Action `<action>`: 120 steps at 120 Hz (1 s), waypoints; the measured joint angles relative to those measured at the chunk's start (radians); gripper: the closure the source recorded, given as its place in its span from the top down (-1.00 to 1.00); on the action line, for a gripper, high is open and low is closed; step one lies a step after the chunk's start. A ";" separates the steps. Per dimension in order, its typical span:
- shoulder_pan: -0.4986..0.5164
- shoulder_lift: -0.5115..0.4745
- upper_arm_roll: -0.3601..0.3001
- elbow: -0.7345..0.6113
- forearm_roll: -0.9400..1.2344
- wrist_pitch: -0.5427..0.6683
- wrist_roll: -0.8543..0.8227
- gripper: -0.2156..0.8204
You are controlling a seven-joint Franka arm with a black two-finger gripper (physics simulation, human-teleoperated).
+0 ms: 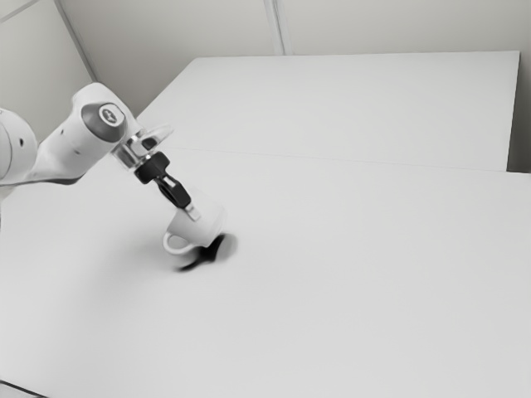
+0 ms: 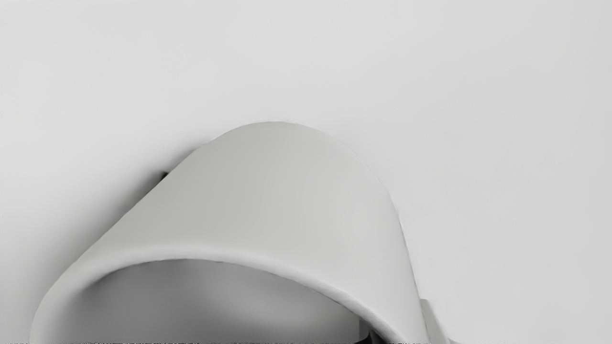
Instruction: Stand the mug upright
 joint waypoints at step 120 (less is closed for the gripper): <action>-0.126 -0.180 -0.199 -0.288 0.554 0.352 -0.288 0.05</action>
